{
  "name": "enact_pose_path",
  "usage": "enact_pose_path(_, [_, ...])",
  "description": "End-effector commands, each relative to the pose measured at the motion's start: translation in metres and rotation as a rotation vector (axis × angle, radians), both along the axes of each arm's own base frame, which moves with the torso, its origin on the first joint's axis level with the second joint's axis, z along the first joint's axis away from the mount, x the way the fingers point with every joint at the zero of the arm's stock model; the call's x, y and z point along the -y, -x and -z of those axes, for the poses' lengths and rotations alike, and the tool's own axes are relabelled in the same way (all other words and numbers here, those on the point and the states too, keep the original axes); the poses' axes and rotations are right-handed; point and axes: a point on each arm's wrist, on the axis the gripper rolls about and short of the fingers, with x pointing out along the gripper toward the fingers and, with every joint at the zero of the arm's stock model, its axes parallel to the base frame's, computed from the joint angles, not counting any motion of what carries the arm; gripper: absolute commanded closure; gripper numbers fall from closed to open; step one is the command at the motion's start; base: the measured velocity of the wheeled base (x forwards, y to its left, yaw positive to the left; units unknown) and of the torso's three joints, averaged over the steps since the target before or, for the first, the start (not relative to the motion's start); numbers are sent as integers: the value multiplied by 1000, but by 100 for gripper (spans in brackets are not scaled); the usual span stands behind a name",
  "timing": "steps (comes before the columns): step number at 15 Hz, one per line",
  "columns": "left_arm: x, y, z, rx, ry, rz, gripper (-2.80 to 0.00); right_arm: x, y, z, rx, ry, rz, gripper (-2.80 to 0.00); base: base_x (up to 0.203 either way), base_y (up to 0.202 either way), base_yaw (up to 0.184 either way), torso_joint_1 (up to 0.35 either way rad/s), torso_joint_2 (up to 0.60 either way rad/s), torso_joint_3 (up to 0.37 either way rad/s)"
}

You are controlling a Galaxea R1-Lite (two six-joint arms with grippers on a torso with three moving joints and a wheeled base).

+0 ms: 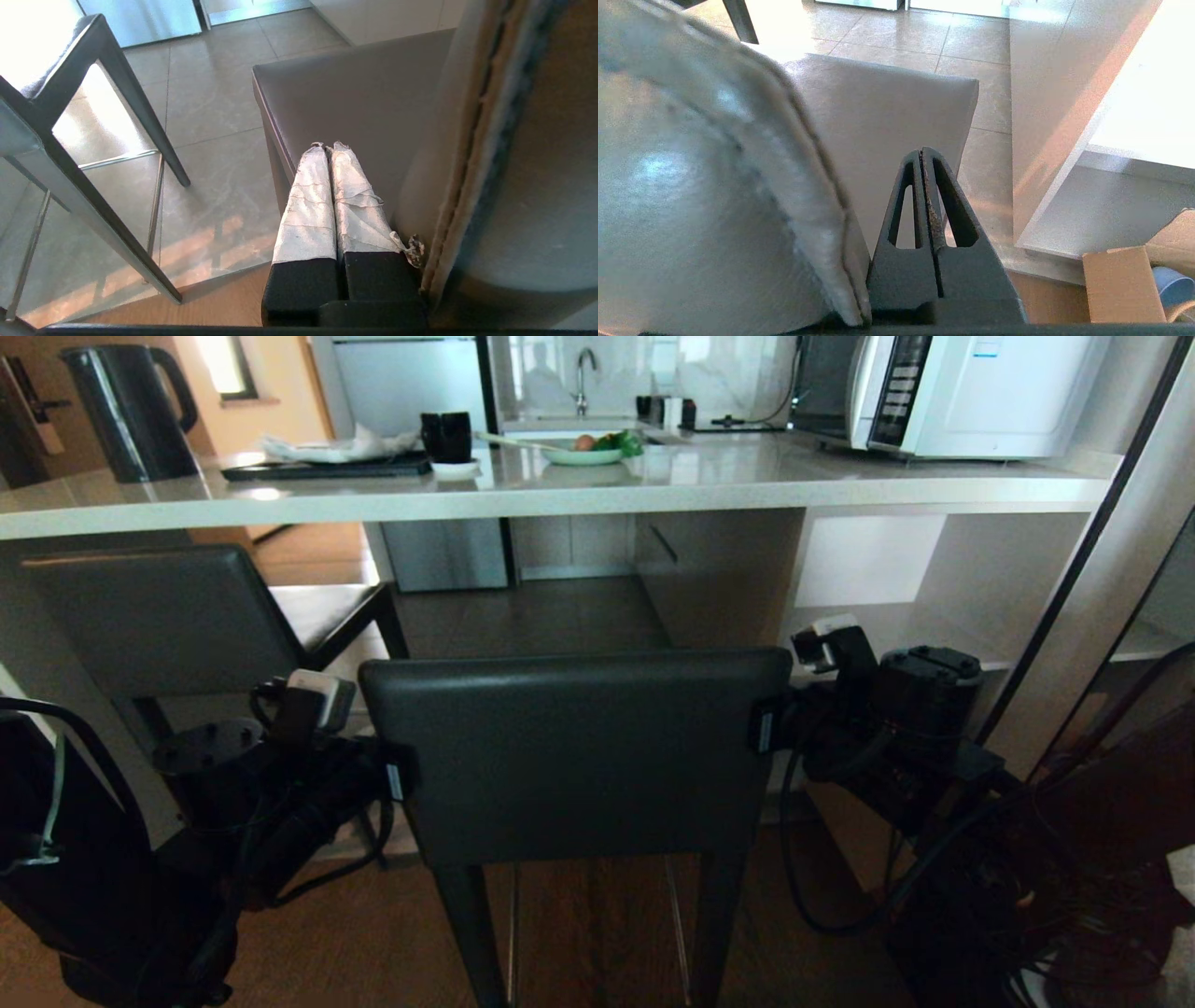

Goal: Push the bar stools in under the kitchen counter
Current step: Push the gray chair back under the dining table

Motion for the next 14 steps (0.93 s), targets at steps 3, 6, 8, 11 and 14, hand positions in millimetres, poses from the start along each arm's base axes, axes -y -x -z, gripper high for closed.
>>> enact_pose_path(3, [0, 0, -2, 12, 3, -1, 0, -1, -1, -1, 9, -2, 0, 0, 0, 0, 0, 0, 0, 0])
enact_pose_path(6, [2, -2, -2, 16, 4, 3, 0, -7, -15, -6, 24, -6, 1, 0, 0, 0, 0, 0, 0, 0])
enact_pose_path(8, [2, -7, 0, 19, 5, -4, 0, -12, -24, -10, 30, -9, 5, 0, 0, 0, 0, 0, 0, 0])
enact_pose_path(11, [5, -8, 0, 19, 5, 5, 0, -18, -38, -15, 41, -15, 9, 0, 0, 0, 0, 0, 0, 0])
enact_pose_path(14, [6, -8, 1, 18, 5, 5, 0, -22, -43, -8, 19, -4, 7, 0, 0, 0, 0, 0, 0, 0])
